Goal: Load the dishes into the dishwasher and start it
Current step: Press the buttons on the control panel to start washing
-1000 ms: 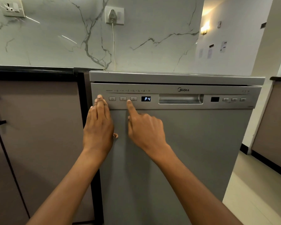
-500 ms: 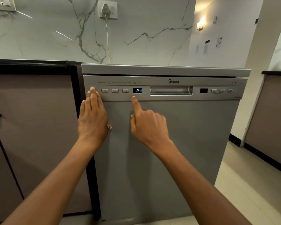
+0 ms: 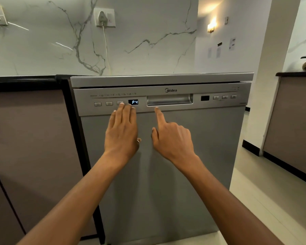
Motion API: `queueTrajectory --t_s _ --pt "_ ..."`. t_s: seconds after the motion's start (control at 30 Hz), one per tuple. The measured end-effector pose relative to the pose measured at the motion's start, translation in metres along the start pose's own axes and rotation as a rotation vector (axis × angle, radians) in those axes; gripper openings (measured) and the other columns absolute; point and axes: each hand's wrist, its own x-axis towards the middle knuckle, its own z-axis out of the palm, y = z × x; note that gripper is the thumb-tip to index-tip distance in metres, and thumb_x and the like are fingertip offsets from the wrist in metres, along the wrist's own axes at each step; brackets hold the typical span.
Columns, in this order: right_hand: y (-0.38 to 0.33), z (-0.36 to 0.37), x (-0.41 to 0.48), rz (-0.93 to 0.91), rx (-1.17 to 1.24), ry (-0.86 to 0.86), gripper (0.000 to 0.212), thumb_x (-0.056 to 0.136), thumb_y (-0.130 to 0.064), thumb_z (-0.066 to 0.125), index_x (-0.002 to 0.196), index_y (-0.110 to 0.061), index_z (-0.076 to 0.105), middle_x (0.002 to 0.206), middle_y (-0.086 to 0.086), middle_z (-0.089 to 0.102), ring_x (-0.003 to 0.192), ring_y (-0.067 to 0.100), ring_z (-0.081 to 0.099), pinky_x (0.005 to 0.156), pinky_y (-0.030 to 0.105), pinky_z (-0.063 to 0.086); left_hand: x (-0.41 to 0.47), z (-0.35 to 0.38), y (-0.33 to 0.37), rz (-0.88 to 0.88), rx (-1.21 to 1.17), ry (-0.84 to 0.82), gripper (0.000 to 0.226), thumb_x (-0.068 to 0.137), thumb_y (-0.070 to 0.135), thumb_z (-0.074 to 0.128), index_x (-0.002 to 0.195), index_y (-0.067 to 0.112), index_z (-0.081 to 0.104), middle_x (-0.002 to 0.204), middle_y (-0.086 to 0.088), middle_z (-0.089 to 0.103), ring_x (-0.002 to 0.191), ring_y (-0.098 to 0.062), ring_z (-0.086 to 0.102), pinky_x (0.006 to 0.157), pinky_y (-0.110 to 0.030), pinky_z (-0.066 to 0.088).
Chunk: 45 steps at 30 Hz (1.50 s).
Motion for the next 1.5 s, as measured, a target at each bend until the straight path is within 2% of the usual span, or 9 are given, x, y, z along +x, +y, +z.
queueTrajectory --t_s 0.2,0.47,0.63,0.7,0.8,0.9,1.03,1.17,1.5 --pt "0.029 -0.006 -0.002 0.039 -0.028 0.03 0.065 0.102 -0.036 0.041 0.159 -0.023 0.014 0.072 0.005 0.064 0.064 0.028 0.066 0.056 0.033 0.045 0.013 0.011 0.038 0.119 -0.006 0.01 0.107 0.084 0.037 0.075 0.158 0.003 0.006 0.166 -0.016 0.009 0.155 -0.031 0.002 0.127 -0.041 0.005" --pt "0.075 -0.006 -0.002 0.09 -0.028 0.056 0.067 0.102 -0.037 0.041 0.16 -0.022 0.011 0.078 0.004 0.064 0.065 0.024 0.065 0.06 0.036 0.054 0.038 0.04 0.093 0.115 -0.046 -0.02 0.12 0.083 0.03 0.075 0.156 0.005 -0.017 0.165 -0.018 -0.018 0.152 -0.036 -0.018 0.125 -0.045 -0.006" --pt "0.119 0.004 0.002 0.195 -0.031 0.092 0.074 0.1 -0.037 0.047 0.161 -0.021 0.007 0.083 0.003 0.061 0.065 0.019 0.059 0.055 0.031 0.046 0.048 0.063 0.113 -0.01 0.012 0.055 0.133 0.07 0.033 0.084 0.157 0.004 -0.012 0.165 -0.022 -0.003 0.153 -0.041 -0.007 0.125 -0.051 0.001" --pt "0.138 0.008 0.004 0.243 -0.002 0.114 0.075 0.099 -0.036 0.049 0.161 -0.021 0.007 0.082 0.001 0.059 0.068 0.018 0.059 0.057 0.033 0.049 0.052 0.07 0.116 -0.018 0.027 0.1 0.127 0.07 0.028 0.083 0.157 0.004 -0.007 0.163 -0.022 0.003 0.153 -0.042 -0.001 0.125 -0.052 0.004" --pt "0.166 0.012 0.009 0.324 0.02 0.142 0.078 0.099 -0.04 0.05 0.161 -0.023 0.006 0.087 0.001 0.058 0.073 0.018 0.055 0.061 0.033 0.045 0.056 0.076 0.122 -0.046 0.048 0.111 0.116 0.078 0.023 0.075 0.156 0.002 -0.009 0.16 -0.024 0.003 0.151 -0.045 0.002 0.124 -0.054 0.004" --pt "0.193 0.017 0.014 0.368 0.004 0.168 0.08 0.099 -0.049 0.048 0.16 -0.027 0.001 0.087 0.004 0.063 0.074 0.022 0.061 0.06 0.034 0.048 0.059 0.079 0.128 -0.079 0.069 0.126 0.115 0.078 0.021 0.077 0.156 0.0 -0.004 0.159 -0.026 0.011 0.15 -0.047 0.009 0.124 -0.056 0.008" --pt "0.217 0.017 0.022 0.405 0.012 0.199 0.084 0.097 -0.059 0.045 0.16 -0.031 -0.002 0.073 0.002 0.061 0.063 0.023 0.06 0.06 0.035 0.051 0.059 0.077 0.122 -0.049 0.096 0.093 0.131 0.071 0.029 0.084 0.155 0.0 -0.012 0.158 -0.026 0.008 0.15 -0.046 0.006 0.124 -0.054 0.002" --pt "0.229 0.02 0.029 0.393 0.008 0.232 0.085 0.095 -0.068 0.042 0.158 -0.036 -0.006 0.068 0.001 0.062 0.06 0.023 0.061 0.062 0.039 0.056 0.057 0.075 0.123 -0.043 0.104 0.104 0.13 0.072 0.032 0.084 0.155 0.0 -0.01 0.159 -0.026 0.01 0.149 -0.046 0.008 0.124 -0.054 0.004" --pt "0.239 0.022 0.026 0.369 0.025 0.249 0.081 0.098 -0.065 0.041 0.159 -0.035 -0.002 0.067 -0.002 0.06 0.057 0.014 0.057 0.057 0.03 0.048 0.055 0.071 0.12 -0.031 0.102 0.08 0.138 0.068 0.034 0.087 0.155 -0.001 -0.014 0.158 -0.026 0.007 0.149 -0.045 0.004 0.125 -0.054 0.003"
